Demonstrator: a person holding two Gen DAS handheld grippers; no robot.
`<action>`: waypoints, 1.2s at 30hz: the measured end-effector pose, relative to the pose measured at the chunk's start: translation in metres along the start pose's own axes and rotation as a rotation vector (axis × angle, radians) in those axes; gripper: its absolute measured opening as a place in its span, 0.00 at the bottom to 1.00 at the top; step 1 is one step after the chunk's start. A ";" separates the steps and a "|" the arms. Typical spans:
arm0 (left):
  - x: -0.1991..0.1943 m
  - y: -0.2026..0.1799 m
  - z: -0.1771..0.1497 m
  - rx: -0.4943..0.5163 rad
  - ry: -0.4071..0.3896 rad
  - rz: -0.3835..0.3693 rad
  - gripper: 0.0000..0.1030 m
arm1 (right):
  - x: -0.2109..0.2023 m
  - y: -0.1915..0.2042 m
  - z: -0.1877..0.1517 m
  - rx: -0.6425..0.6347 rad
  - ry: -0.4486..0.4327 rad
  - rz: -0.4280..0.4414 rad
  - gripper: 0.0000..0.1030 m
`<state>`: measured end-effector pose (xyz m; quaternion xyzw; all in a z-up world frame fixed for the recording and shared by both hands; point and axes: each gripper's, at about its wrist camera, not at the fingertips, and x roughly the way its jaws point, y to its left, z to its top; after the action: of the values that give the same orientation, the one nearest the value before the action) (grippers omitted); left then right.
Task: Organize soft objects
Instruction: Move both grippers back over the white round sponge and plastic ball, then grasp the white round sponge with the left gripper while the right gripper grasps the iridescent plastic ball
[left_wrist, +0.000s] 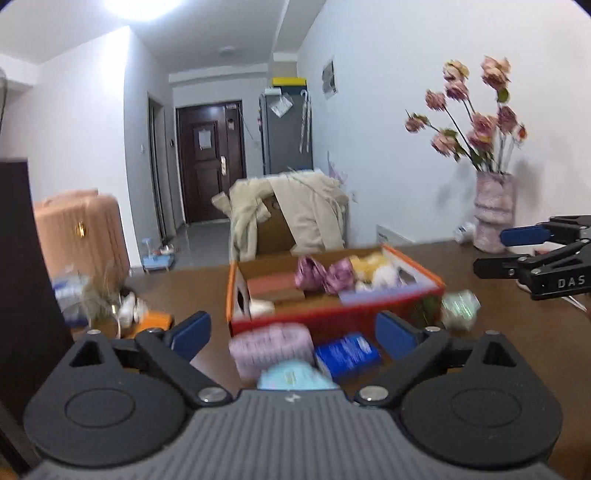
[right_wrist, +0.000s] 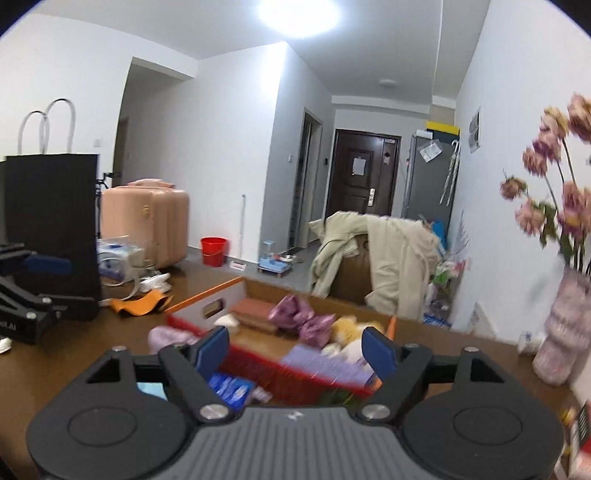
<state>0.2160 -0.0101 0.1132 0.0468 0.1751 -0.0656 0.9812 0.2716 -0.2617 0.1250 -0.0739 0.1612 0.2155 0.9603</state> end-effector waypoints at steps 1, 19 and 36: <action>-0.006 0.000 -0.011 -0.015 0.015 -0.004 0.95 | -0.004 0.005 -0.009 -0.002 0.008 0.009 0.76; 0.013 -0.042 -0.077 -0.038 0.221 -0.068 0.94 | -0.014 0.001 -0.088 0.174 0.149 -0.032 0.79; 0.063 -0.046 -0.075 -0.070 0.281 0.014 0.55 | 0.125 -0.110 -0.080 0.334 0.209 -0.234 0.72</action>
<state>0.2429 -0.0542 0.0181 0.0227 0.3127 -0.0453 0.9485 0.4048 -0.3285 0.0153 0.0461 0.2834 0.0643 0.9557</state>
